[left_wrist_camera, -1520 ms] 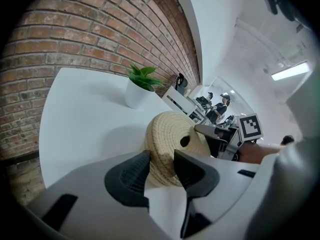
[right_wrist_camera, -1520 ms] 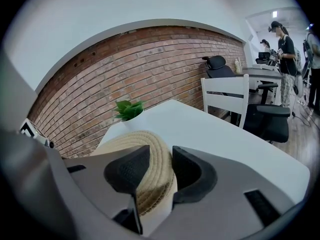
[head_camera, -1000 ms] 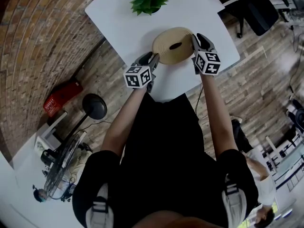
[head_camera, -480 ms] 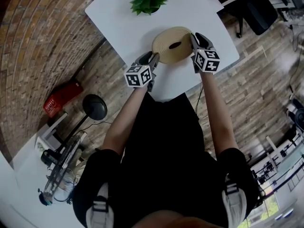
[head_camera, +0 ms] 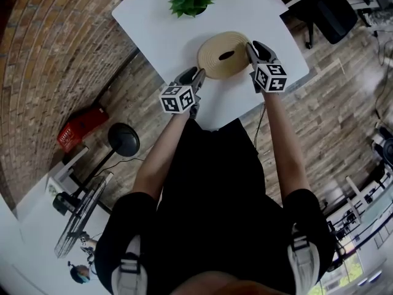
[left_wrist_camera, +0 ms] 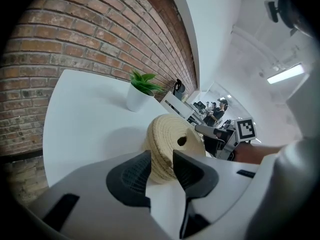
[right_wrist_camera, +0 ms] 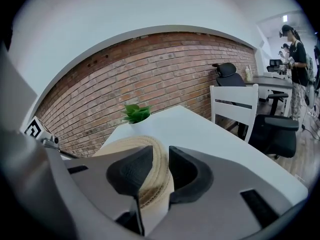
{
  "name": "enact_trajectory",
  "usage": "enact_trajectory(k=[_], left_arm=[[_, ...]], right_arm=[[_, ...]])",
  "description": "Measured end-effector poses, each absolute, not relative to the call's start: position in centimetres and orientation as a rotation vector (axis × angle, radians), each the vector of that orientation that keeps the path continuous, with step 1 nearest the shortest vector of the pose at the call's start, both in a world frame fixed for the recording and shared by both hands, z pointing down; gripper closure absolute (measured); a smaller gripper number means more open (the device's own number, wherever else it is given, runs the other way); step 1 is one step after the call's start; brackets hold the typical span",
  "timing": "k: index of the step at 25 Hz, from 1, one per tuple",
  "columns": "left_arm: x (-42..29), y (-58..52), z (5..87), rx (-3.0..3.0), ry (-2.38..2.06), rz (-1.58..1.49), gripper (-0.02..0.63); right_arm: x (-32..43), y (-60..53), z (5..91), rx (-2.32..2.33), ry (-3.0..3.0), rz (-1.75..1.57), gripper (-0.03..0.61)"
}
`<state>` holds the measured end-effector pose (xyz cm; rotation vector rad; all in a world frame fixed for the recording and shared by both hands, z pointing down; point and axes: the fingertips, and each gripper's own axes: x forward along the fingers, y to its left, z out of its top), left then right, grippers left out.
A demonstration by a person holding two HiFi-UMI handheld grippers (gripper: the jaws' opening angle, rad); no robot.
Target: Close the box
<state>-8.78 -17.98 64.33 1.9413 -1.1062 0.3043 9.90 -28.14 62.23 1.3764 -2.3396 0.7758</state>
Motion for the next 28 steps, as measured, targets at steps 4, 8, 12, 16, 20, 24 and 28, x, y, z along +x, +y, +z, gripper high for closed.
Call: enact_trajectory(k=[4,8,12,16,20,24,28], left_arm=[[-8.4,-17.0,63.6,1.988,-1.098,0.326,0.474],[-8.3,-16.4,63.0,2.015,-1.084,0.324,0.508],[-8.3,-15.8,62.4,2.046,-1.089,0.335,0.544],[-8.2,-15.4,61.5,2.096,-1.094,0.349,0.583],[-7.8,-14.7,60.6,2.151,-1.077,0.377,0.586],[-7.4,-13.9,59.6,2.217,-1.052,0.42,0.588],[-7.0,-13.0,58.8,2.274,-1.031,0.462,0.591]], right_arm=[[9.9,-26.9,61.6,1.365,-2.349,0.751,0.491],[10.1,-25.7,61.6,1.355,-2.345,0.752,0.523],[10.5,-24.3,61.6,1.35,-2.345,0.748,0.548],[11.1,-23.1,60.8,1.377,-2.351,0.692,0.58],[11.2,-21.8,59.8,1.363,-2.366,0.635,0.58],[10.8,-20.2,59.0,1.321,-2.387,0.615,0.58],[10.6,-18.7,58.8,1.294,-2.397,0.625,0.58]])
